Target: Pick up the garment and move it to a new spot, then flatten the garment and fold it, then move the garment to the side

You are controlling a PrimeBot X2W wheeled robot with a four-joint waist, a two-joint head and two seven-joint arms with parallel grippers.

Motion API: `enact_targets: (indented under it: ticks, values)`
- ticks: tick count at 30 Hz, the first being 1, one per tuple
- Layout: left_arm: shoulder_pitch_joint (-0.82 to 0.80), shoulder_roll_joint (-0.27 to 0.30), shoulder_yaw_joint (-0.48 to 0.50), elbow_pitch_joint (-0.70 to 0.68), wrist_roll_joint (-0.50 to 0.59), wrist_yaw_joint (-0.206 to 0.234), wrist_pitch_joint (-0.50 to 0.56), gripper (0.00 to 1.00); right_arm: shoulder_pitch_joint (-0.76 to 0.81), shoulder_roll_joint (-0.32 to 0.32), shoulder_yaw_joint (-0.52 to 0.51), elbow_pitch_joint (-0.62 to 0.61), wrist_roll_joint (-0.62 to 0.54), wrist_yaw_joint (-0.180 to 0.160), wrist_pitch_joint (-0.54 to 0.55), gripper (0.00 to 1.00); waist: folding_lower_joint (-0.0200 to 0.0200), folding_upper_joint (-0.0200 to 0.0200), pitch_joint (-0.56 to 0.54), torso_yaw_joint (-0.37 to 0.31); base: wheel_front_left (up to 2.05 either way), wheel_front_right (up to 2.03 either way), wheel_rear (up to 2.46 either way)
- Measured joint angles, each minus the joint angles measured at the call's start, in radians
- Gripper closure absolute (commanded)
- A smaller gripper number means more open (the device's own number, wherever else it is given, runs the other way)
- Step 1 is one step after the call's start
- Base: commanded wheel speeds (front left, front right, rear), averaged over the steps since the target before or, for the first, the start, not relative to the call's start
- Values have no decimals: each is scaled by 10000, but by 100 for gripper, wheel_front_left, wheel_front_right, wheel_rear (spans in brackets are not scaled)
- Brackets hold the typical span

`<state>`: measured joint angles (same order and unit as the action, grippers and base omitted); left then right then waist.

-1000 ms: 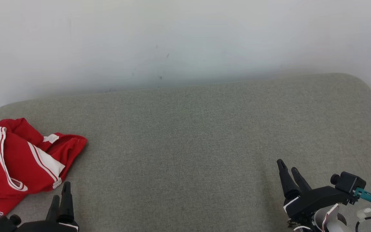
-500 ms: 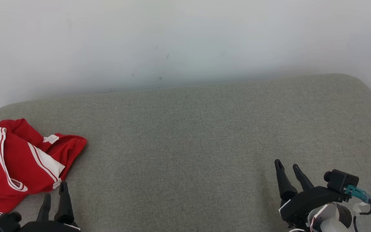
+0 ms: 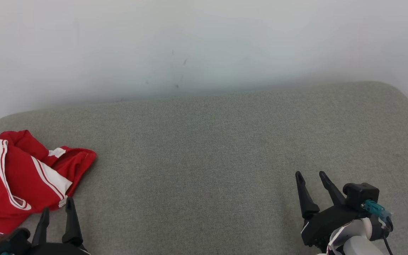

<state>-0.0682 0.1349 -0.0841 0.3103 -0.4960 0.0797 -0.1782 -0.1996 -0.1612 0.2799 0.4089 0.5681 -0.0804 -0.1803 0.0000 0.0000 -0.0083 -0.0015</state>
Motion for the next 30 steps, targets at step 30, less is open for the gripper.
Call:
enact_targets:
  ticks: [30]
  values:
    - [-5, 192, -201, 65, 2685, 443, -247, 0, -377, -265, 796, 180, -2585, -439, -575, 0, 0, 0, -133, -32, 0, 0, 0]
